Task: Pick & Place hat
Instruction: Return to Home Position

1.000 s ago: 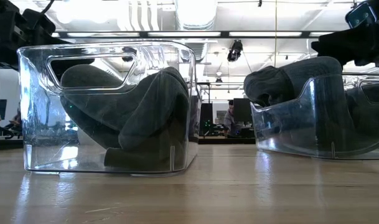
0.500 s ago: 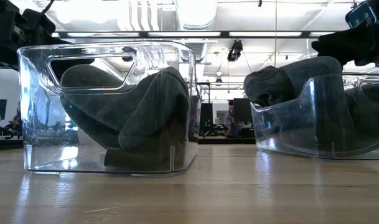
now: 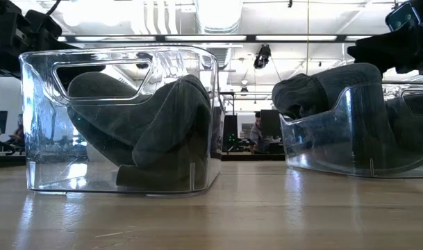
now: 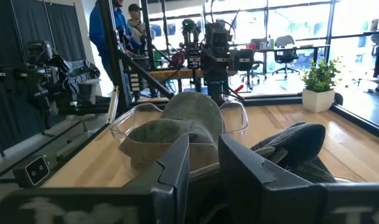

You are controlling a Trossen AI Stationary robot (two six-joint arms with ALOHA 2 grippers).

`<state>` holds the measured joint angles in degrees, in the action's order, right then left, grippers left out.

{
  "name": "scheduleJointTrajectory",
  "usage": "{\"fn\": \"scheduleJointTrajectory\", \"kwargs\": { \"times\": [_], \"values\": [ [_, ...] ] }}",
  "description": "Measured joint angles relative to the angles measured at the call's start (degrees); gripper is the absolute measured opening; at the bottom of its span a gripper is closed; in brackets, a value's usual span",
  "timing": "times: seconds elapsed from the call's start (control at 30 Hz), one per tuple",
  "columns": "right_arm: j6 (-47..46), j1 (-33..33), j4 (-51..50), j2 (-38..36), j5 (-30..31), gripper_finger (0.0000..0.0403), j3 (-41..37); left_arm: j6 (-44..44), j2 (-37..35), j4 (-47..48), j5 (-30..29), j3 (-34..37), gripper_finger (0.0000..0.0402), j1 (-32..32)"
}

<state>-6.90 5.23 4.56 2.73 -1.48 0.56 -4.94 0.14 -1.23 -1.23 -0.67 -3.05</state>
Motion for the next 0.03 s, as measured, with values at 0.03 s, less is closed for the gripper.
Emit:
{"fn": "scheduleJointTrajectory", "kwargs": {
  "times": [0.03],
  "values": [
    [0.0, 0.0, 0.0, 0.0, 0.0, 0.0084, 0.0, 0.0, 0.0, 0.0, 0.0, 0.0, 0.0181, 0.0]
  ]
}}
